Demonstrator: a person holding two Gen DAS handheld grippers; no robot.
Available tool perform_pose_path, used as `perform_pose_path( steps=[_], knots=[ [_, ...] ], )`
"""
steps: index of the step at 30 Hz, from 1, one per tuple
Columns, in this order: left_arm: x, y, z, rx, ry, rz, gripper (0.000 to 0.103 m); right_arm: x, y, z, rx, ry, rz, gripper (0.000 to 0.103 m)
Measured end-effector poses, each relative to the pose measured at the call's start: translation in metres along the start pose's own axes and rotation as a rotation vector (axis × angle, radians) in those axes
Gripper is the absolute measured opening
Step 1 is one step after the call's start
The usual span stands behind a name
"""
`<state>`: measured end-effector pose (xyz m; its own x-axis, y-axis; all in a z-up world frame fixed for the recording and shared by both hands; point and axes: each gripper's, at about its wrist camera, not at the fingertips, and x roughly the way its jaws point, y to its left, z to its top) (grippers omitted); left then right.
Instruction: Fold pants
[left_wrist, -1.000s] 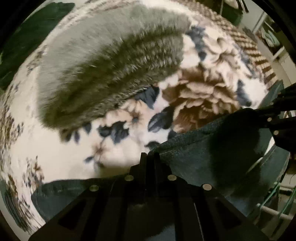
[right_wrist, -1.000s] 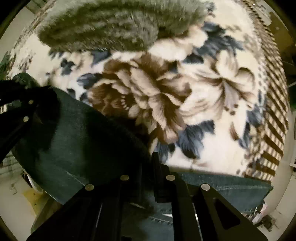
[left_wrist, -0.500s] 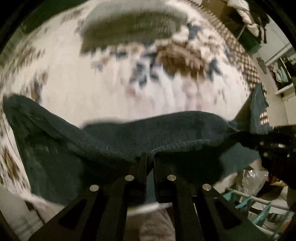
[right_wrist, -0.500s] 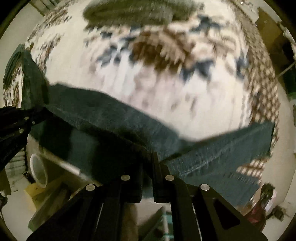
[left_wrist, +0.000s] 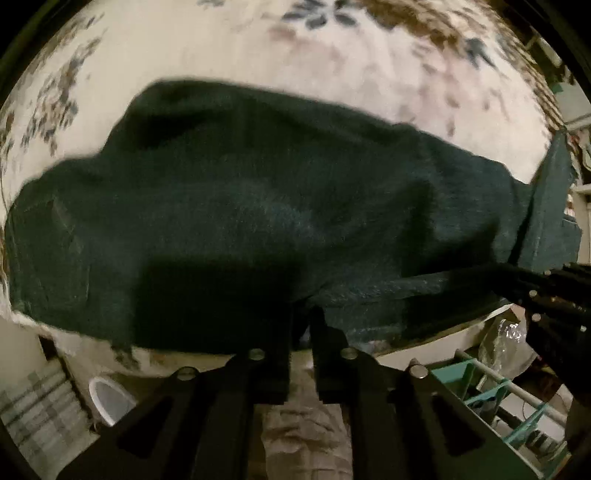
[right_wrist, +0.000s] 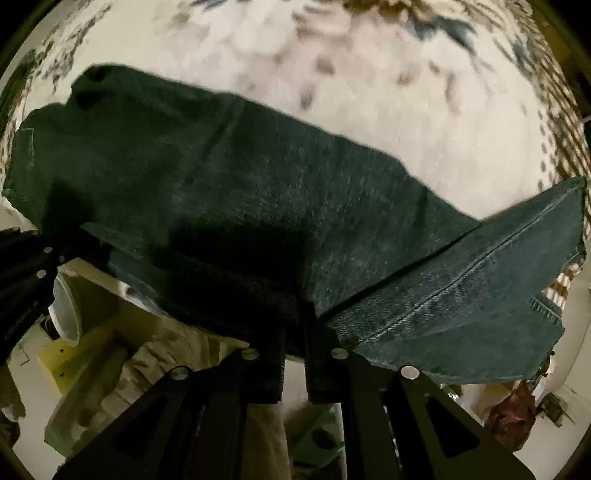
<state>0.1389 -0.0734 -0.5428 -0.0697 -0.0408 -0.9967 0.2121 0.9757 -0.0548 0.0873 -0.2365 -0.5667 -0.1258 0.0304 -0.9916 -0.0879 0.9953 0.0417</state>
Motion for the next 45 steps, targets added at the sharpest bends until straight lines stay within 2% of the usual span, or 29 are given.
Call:
perform_pose_path(
  steps=[3, 5, 7, 9, 10, 11, 14, 15, 16, 17, 18, 21, 23, 25, 27, 29, 32, 35, 37, 39, 40, 41, 42, 45],
  knots=[
    [-0.01, 0.005, -0.004, -0.06, 0.001, -0.022, 0.016, -0.008, -0.013, -0.001, 0.032, 0.011, 0.065, 0.018],
    [-0.025, 0.002, -0.005, -0.073, -0.012, -0.019, 0.039, -0.024, -0.03, -0.004, 0.087, -0.001, 0.135, 0.022],
    [-0.042, -0.005, 0.0, -0.062, -0.05, -0.007, 0.05, -0.039, -0.05, -0.008, 0.167, -0.021, 0.225, 0.025],
    [-0.063, -0.022, 0.009, -0.033, -0.139, -0.006, 0.064, -0.056, -0.074, -0.011, 0.268, -0.047, 0.322, 0.025],
    [-0.067, -0.028, 0.013, -0.019, -0.159, -0.015, 0.075, -0.062, -0.084, -0.012, 0.302, -0.055, 0.356, 0.025],
    [-0.072, -0.039, 0.021, -0.002, -0.179, -0.026, 0.082, -0.07, -0.097, -0.011, 0.349, -0.064, 0.409, 0.026],
    [-0.07, -0.059, 0.045, 0.023, -0.191, -0.051, 0.085, -0.072, -0.115, -0.015, 0.424, -0.039, 0.539, 0.028],
    [-0.067, -0.064, 0.052, 0.02, -0.18, -0.061, 0.085, -0.072, -0.117, -0.016, 0.419, -0.02, 0.563, 0.032],
    [-0.064, -0.07, 0.057, 0.007, -0.164, -0.085, 0.085, -0.07, -0.117, -0.019, 0.404, -0.003, 0.576, 0.043],
    [-0.068, -0.073, 0.06, -0.006, -0.156, -0.106, 0.085, -0.068, -0.115, -0.02, 0.387, 0.021, 0.599, 0.085],
    [-0.069, -0.075, 0.063, -0.019, -0.153, -0.121, 0.085, -0.062, -0.112, -0.022, 0.376, 0.035, 0.598, 0.103],
    [-0.073, -0.075, 0.064, -0.033, -0.147, -0.114, 0.085, -0.057, -0.107, -0.023, 0.35, 0.058, 0.542, 0.103],
    [-0.075, -0.073, 0.061, -0.028, -0.147, -0.074, 0.085, -0.062, -0.121, -0.029, 0.42, 0.002, 0.497, 0.103],
    [-0.074, -0.071, 0.061, -0.001, -0.146, 0.005, 0.085, -0.072, -0.15, -0.034, 0.505, -0.079, 0.397, 0.103],
    [-0.07, -0.073, 0.063, 0.02, -0.158, 0.057, 0.085, -0.08, -0.181, -0.032, 0.596, -0.141, 0.26, 0.103],
    [-0.064, -0.08, 0.071, 0.046, -0.191, 0.112, 0.085, -0.082, -0.213, -0.026, 0.681, -0.189, 0.182, 0.103],
    [-0.048, -0.1, 0.09, 0.073, -0.201, 0.144, 0.086, -0.069, -0.252, -0.001, 0.776, -0.207, 0.072, 0.095],
    [-0.037, -0.12, 0.108, 0.091, -0.212, 0.14, 0.085, -0.05, -0.278, 0.029, 0.834, -0.183, -0.017, 0.086],
    [-0.033, -0.131, 0.118, 0.106, -0.218, 0.144, 0.085, -0.037, -0.289, 0.042, 0.855, -0.154, -0.046, 0.083],
    [-0.031, -0.139, 0.125, 0.115, -0.22, 0.133, 0.086, -0.027, -0.295, 0.045, 0.872, -0.127, -0.004, 0.057],
    [-0.032, -0.143, 0.127, 0.122, -0.221, 0.128, 0.086, -0.029, -0.296, 0.042, 0.886, -0.138, 0.002, 0.048],
    [-0.033, -0.145, 0.127, 0.128, -0.221, 0.124, 0.085, -0.035, -0.296, 0.033, 0.903, -0.162, 0.014, 0.02],
    [-0.035, -0.146, 0.126, 0.131, -0.219, 0.116, 0.085, -0.042, -0.298, 0.023, 0.916, -0.176, 0.024, 0.008],
    [-0.044, -0.147, 0.12, 0.135, -0.217, 0.079, 0.085, -0.073, -0.301, -0.022, 0.972, -0.281, 0.084, 0.008]
  ],
)
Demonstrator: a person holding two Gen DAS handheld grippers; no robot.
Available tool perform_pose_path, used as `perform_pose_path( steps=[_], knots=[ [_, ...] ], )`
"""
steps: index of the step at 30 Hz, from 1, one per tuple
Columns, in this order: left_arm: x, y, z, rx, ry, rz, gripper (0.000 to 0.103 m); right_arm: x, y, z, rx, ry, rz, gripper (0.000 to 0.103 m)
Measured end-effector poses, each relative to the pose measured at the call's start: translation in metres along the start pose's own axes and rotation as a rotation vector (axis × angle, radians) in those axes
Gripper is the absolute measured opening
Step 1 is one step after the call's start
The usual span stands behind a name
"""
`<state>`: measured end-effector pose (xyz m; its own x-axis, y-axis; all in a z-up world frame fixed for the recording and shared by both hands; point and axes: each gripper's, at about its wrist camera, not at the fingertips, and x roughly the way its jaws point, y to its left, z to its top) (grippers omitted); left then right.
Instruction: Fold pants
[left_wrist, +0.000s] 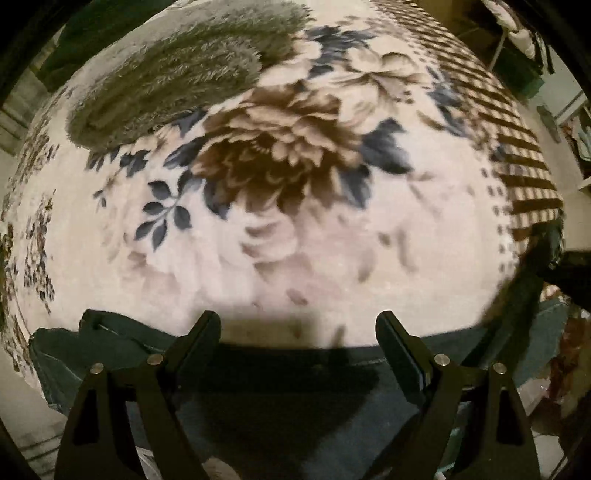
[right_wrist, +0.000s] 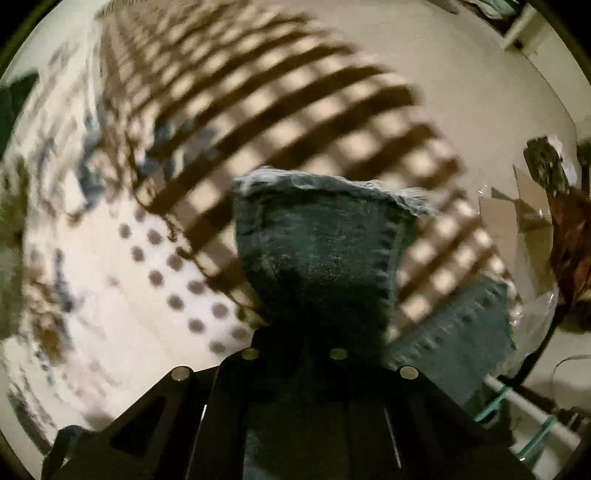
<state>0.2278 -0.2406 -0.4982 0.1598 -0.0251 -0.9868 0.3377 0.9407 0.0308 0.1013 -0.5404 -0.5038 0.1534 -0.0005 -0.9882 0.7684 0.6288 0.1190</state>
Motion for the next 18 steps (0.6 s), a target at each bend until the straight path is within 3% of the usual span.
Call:
perform_pose_path(
  steps=[3, 7, 9, 11, 13, 16, 18],
  knots=[
    [-0.011, 0.003, -0.006, -0.024, 0.005, -0.041, 0.086, -0.051, -0.027, -0.014, 0.063, -0.083, 0.222, 0.008],
    [-0.031, 0.005, -0.01, -0.062, -0.022, -0.075, 0.086, -0.127, -0.067, -0.031, 0.079, -0.258, 0.418, 0.008],
    [-0.038, 0.002, -0.01, -0.079, -0.037, -0.093, 0.085, -0.151, -0.09, -0.037, 0.067, -0.337, 0.464, 0.007],
    [-0.041, -0.004, -0.007, -0.075, -0.059, -0.092, 0.085, -0.145, -0.106, -0.049, 0.062, -0.354, 0.453, 0.007],
    [-0.035, -0.014, -0.007, -0.061, -0.062, -0.083, 0.085, -0.117, -0.138, -0.051, 0.102, -0.317, 0.454, 0.008],
    [-0.023, -0.022, -0.009, -0.045, -0.041, -0.081, 0.086, -0.046, -0.176, -0.058, 0.167, -0.141, 0.311, 0.016],
    [-0.017, -0.026, -0.014, -0.032, -0.024, -0.083, 0.086, -0.016, -0.201, -0.069, 0.28, -0.049, 0.305, 0.02]
  ],
)
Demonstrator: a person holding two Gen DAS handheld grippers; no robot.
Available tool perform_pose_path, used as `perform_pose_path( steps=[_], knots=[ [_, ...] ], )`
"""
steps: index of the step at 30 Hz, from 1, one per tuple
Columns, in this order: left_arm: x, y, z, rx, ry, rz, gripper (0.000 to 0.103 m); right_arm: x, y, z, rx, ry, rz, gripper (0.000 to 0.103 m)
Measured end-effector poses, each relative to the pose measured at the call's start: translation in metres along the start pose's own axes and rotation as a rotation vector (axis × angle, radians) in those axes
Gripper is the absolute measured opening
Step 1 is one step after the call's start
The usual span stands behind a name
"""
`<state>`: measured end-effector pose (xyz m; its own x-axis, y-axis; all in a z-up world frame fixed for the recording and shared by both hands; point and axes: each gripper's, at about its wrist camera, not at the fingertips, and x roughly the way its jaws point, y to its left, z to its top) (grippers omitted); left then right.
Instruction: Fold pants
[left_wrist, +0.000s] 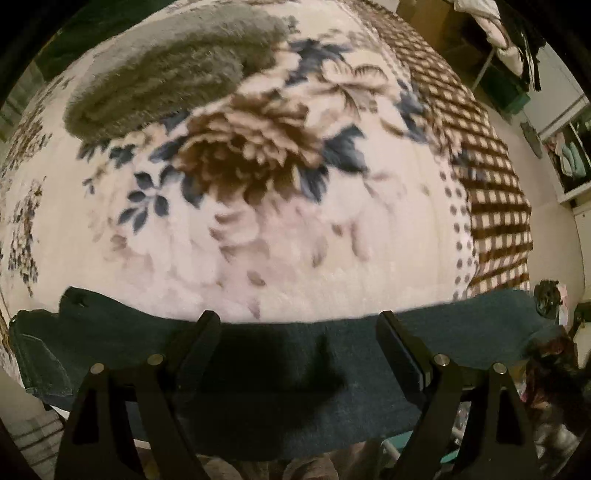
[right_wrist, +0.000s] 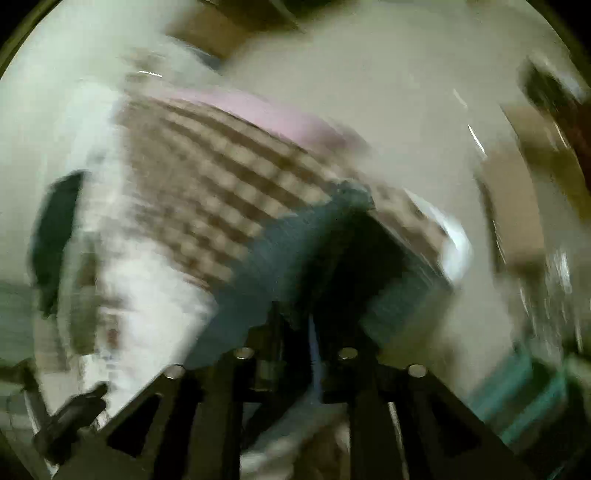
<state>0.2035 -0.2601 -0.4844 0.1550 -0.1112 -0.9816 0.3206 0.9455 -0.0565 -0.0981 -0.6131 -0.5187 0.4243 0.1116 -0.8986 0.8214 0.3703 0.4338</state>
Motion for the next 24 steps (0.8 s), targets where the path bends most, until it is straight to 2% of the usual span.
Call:
perform_pose_path(
  steps=[2, 4, 5, 8, 9, 11, 16, 17, 19, 20, 22, 24],
  knots=[
    [0.004, -0.002, -0.006, 0.007, 0.023, -0.01, 0.086, -0.003, -0.014, -0.004, 0.087, -0.007, 0.051, 0.03],
    [0.007, -0.004, -0.013, 0.019, 0.033, -0.013, 0.086, -0.004, -0.015, -0.003, 0.115, -0.031, 0.106, 0.035],
    [0.008, -0.005, -0.016, 0.026, 0.036, -0.011, 0.086, -0.004, -0.011, -0.002, 0.126, -0.049, 0.1, 0.038],
    [0.015, -0.006, -0.022, 0.03, 0.052, -0.003, 0.086, 0.007, -0.01, 0.012, 0.17, -0.064, 0.084, 0.038],
    [0.017, -0.006, -0.024, 0.03, 0.055, 0.0, 0.086, 0.012, -0.006, 0.015, 0.169, -0.067, 0.072, 0.032],
    [0.021, -0.007, -0.027, 0.032, 0.064, 0.01, 0.086, 0.023, 0.002, 0.017, 0.123, -0.077, -0.021, 0.005],
    [0.019, 0.005, -0.039, 0.003, 0.072, 0.001, 0.085, -0.011, 0.034, 0.011, 0.016, -0.168, -0.111, 0.004],
    [0.019, 0.009, -0.042, -0.006, 0.075, 0.0, 0.086, -0.014, 0.034, 0.008, 0.009, -0.171, -0.14, 0.004],
    [0.021, 0.019, -0.049, -0.032, 0.083, -0.003, 0.086, -0.003, 0.026, 0.008, 0.008, -0.117, -0.206, 0.004],
    [0.023, 0.027, -0.053, -0.052, 0.094, -0.004, 0.086, 0.012, 0.018, 0.008, 0.006, -0.043, -0.245, 0.005],
    [0.026, 0.043, -0.059, -0.103, 0.125, -0.017, 0.086, 0.034, 0.012, 0.011, 0.034, 0.095, -0.287, 0.016],
    [0.024, 0.06, -0.064, -0.147, 0.132, -0.034, 0.086, 0.025, 0.03, 0.006, -0.01, 0.105, -0.285, 0.037]
  ],
)
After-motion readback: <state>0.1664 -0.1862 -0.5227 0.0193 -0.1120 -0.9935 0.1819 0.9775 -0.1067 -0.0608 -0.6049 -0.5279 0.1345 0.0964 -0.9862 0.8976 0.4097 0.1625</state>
